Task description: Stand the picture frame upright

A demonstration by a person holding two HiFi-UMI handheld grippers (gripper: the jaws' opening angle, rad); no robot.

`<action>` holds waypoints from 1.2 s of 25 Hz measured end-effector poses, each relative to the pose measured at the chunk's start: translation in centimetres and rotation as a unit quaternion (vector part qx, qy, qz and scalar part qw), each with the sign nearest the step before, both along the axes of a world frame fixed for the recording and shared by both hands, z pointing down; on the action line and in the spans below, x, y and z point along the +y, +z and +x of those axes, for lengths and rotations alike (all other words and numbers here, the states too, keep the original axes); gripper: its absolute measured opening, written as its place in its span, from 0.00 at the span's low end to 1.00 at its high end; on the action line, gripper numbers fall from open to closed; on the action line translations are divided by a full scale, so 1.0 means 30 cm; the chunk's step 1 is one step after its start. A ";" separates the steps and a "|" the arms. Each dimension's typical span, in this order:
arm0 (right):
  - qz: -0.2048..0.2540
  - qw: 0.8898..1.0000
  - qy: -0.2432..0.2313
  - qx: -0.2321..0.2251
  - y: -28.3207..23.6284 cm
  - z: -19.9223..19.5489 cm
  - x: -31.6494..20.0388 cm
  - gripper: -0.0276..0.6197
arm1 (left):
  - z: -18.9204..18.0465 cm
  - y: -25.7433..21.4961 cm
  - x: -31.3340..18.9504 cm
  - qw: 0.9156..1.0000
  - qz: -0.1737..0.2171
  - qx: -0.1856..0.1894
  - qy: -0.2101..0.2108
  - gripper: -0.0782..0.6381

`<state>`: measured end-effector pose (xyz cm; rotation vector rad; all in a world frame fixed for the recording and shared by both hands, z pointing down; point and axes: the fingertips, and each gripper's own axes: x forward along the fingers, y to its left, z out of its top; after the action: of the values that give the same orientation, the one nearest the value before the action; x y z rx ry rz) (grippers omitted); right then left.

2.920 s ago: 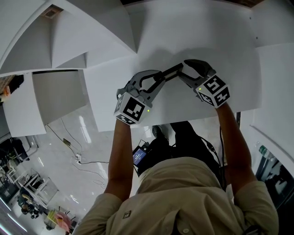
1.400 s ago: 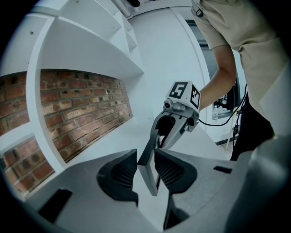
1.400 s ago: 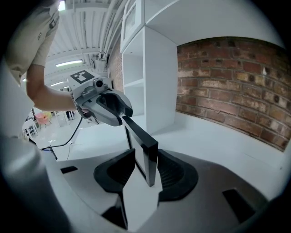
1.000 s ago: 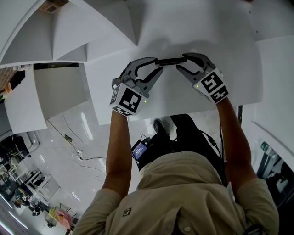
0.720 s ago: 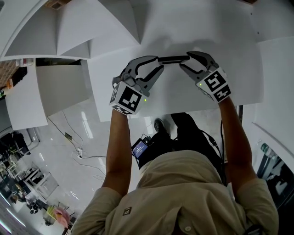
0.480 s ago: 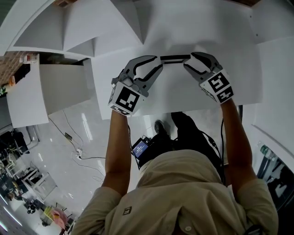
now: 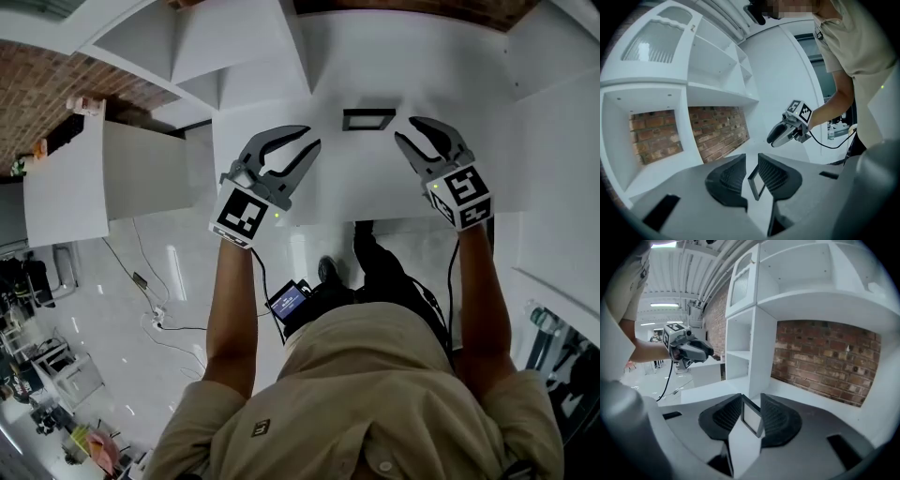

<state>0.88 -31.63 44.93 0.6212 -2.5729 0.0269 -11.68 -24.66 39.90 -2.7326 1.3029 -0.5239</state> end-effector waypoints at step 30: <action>0.095 0.991 -0.075 -0.055 -0.797 -0.178 1.127 0.05 | -0.235 -0.591 1.004 0.990 0.040 0.057 -0.124 0.12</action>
<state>-4.45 2.17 21.03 0.5053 -2.7426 -0.2440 -18.72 5.46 22.16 -2.5856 1.6647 -0.3277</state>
